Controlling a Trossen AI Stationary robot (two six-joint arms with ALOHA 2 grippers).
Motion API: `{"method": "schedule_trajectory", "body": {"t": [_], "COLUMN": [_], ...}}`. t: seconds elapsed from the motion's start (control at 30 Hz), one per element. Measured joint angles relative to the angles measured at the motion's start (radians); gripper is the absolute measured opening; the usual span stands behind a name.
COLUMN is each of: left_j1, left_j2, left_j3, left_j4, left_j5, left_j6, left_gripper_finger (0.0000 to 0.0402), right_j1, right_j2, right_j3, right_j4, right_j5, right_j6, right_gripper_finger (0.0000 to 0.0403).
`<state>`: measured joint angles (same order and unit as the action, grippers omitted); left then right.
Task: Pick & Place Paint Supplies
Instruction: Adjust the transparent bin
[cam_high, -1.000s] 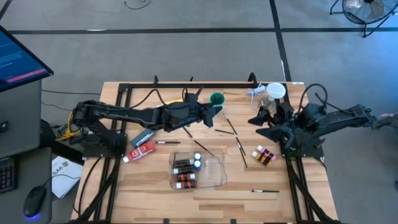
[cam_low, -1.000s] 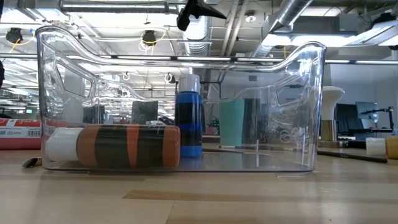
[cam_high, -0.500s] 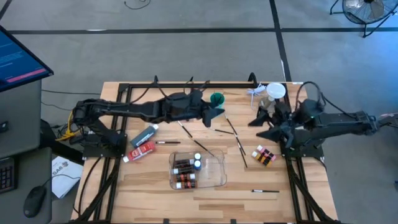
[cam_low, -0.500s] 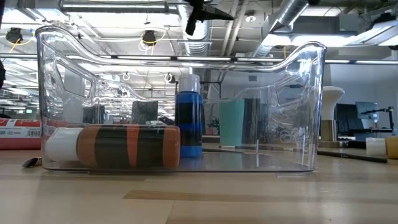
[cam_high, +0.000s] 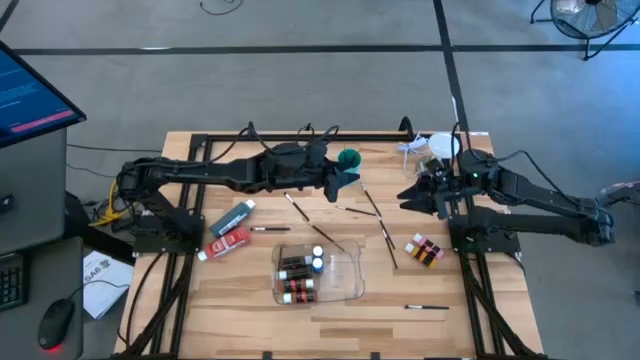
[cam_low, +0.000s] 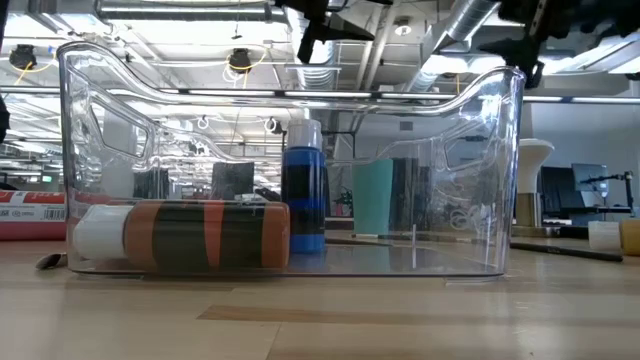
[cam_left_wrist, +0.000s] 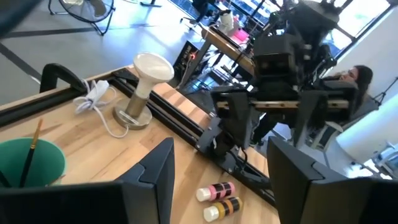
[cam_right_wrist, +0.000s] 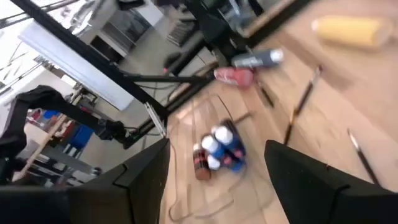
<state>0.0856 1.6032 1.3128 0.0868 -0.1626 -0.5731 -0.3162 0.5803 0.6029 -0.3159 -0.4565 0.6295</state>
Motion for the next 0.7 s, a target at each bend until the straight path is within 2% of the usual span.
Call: {"method": "schedule_trajectory", "body": {"t": [0.2,0.33,0.5,0.7], "left_j1": [0.0,0.0,0.0,0.0], "left_j2": [0.0,0.0,0.0,0.0], "left_j3": [0.0,0.0,0.0,0.0], "left_j4": [-0.003,-0.003,-0.004,-0.005], "left_j5": [0.016,0.018,0.031,0.036], "left_j6": [0.001,0.001,0.0,-0.008], "left_gripper_finger": [0.0159,0.0159,0.0159,0.0159], "right_j1": [-0.065,-0.073,-0.073,-0.072], "right_j2": [0.002,0.003,0.003,0.008], "right_j3": [0.0,0.0,0.0,0.0], "right_j4": [0.018,0.094,0.365,0.694], "right_j5": [-0.144,-0.174,-0.175,-0.175], "right_j6": [0.102,0.186,0.292,0.314], "right_gripper_finger": [0.0255,0.0255,0.0255,0.0255]}}
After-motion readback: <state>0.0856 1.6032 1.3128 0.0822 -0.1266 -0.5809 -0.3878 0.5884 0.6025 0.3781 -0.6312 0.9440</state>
